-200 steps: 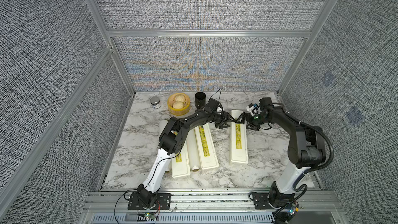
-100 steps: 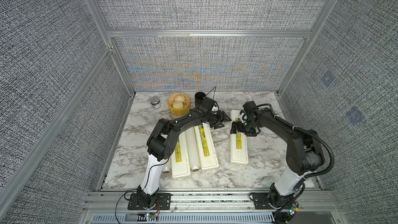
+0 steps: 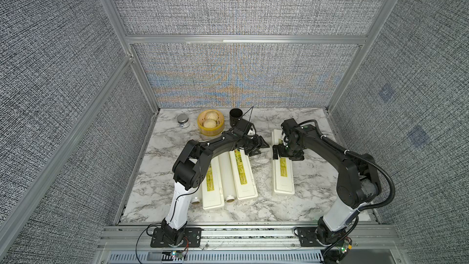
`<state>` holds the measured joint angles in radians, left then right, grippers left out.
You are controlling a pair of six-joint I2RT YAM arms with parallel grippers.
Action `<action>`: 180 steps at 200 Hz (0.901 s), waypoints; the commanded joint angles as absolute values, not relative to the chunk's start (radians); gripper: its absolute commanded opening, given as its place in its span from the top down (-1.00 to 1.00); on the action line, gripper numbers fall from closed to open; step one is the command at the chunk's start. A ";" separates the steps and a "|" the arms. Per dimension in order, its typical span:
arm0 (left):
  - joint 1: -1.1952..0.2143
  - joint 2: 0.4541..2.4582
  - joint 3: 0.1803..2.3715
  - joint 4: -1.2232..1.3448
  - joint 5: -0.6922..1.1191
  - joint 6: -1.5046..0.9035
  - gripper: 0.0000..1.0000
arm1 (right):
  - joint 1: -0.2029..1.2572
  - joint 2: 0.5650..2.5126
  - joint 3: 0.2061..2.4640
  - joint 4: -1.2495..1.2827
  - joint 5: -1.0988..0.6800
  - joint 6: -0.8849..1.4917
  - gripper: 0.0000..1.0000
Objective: Put plastic wrap rolls into dispensers
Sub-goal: Open the lid of the plastic wrap cutting box.
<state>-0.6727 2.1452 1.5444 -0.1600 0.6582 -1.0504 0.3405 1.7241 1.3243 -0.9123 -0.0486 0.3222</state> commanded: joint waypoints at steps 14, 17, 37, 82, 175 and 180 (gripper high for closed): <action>-0.672 2.149 1.537 -0.134 0.673 -1.039 -0.27 | 0.354 1.721 1.341 -0.998 0.016 0.308 -0.98; -0.672 2.150 1.536 -0.132 0.675 -1.041 -0.27 | 0.355 1.719 1.342 -0.998 0.015 0.308 -0.98; -0.672 2.157 1.532 -0.121 0.683 -1.044 -0.27 | 0.358 1.698 1.345 -1.006 0.003 0.316 -0.98; -0.676 2.169 1.535 -0.110 0.705 -1.048 -0.27 | 0.355 1.653 1.345 -1.026 -0.010 0.314 -0.98; -0.727 2.238 1.627 -0.130 0.751 -1.033 -0.31 | 0.308 1.579 1.293 -1.023 -0.032 0.308 -0.98; -0.731 2.240 1.633 -0.133 0.755 -1.030 -0.31 | 0.305 1.574 1.289 -1.024 -0.033 0.308 -0.98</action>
<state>-0.7227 2.2311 1.6115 -0.1364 0.7353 -1.0473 0.3176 1.5913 1.3037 -0.9859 -0.0628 0.3176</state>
